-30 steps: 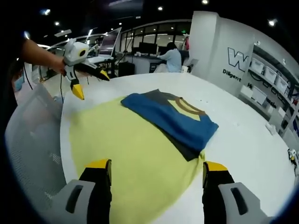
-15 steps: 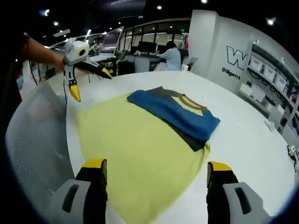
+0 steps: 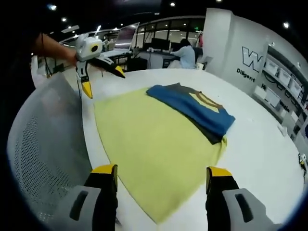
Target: Fold the garment on the visible template until the final outline fits inside the template.
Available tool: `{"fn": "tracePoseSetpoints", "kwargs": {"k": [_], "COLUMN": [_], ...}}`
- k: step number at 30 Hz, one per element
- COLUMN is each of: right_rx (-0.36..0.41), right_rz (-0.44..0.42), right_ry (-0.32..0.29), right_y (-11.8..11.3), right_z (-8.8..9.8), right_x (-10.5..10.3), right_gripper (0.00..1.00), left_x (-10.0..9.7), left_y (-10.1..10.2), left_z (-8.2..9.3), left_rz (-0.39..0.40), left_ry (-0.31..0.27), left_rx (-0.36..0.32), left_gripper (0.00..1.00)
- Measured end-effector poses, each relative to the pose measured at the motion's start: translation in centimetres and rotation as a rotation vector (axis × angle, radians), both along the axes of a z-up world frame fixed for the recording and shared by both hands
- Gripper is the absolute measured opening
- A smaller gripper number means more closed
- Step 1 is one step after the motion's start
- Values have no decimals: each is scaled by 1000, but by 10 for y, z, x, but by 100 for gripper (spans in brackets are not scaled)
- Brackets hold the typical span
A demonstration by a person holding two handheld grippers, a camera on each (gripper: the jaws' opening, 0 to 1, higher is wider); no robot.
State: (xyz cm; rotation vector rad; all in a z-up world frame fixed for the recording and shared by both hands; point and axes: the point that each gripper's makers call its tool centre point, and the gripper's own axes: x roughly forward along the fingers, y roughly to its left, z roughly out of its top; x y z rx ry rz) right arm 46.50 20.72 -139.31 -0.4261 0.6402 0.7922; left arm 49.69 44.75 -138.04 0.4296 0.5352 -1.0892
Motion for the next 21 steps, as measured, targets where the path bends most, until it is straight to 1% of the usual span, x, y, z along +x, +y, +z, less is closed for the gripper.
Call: {"fn": "tracePoseSetpoints", "kwargs": {"k": [3,5,6,7,9,11,13,16,17,18,19,21], "right_rx": [-38,-67,-79,-85,-95,-113,-119,-163,-171,-174,-165,-158], "right_rz": [37,73,78,80,83,86,91,111,94,92,84,67], "right_ry": [15,6,15,24,37,59,71,117,132,139,144,154], "right_y": [1,1,0,-1,-2,-5,-4,-8,-10,-10,-11,-11], "right_z": [-6,-9,-12,-14,-18,-24,-27,-37,-39,-41,-41,-42], "right_x": [-6,-9,-11,-13,-16,-21,-24,-32,-33,-33,-32,-31], "right_gripper": [66,60,58,57,53,49,41,24,17,14,15,23], "left_x": [-7,-16,-20,-21,-24,-26,-29,-36,-39,-41,-42,-43], "left_y": [3,7,9,10,15,18,19,21,22,22,24,25], "left_z": [-1,-5,-6,-7,-14,-20,-22,-28,-31,-33,-36,-38], "left_rz": [-28,-82,-105,-113,-112,-92,-95,-114,-126,-136,-146,-155], "left_ry": [0,-14,-29,-34,-29,6,4,9,18,21,19,14], "left_rx": [12,44,58,62,78,81,80,96,107,116,134,143], "left_gripper": [77,76,74,71,70,72,71,67,66,64,63,61]}}
